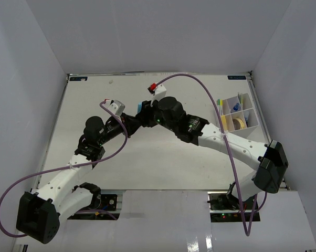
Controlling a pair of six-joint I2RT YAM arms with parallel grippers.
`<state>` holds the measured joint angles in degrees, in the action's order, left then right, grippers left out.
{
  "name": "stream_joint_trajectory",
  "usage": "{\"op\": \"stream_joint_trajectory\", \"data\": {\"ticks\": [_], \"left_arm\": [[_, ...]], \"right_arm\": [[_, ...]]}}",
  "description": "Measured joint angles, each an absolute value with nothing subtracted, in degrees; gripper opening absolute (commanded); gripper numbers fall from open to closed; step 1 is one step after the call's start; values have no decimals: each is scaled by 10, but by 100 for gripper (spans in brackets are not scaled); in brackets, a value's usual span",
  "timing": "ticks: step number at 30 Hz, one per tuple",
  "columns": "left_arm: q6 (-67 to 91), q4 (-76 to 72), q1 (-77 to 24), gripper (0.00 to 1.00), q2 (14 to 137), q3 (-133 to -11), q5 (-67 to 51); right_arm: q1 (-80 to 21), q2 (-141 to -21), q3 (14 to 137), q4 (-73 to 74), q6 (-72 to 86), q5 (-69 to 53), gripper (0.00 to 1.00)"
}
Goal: Sort the stationery into containers
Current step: Close the pen cap on the pen.
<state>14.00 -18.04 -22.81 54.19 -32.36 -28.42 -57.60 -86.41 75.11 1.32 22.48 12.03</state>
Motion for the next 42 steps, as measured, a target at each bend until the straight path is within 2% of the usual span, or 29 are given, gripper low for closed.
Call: {"op": "stream_joint_trajectory", "data": {"ticks": [2, 30, 42], "left_arm": [[140, -190, -229, 0, 542, -324, -284], [144, -225, -247, 0, 551, -331, -284], [145, -227, -256, 0, 566, -337, -283]], "right_arm": [[-580, -864, 751, 26, 222, 119, 47], [-574, -863, 788, 65, 201, 121, 50], [-570, -863, 791, 62, 186, 137, 55]]}}
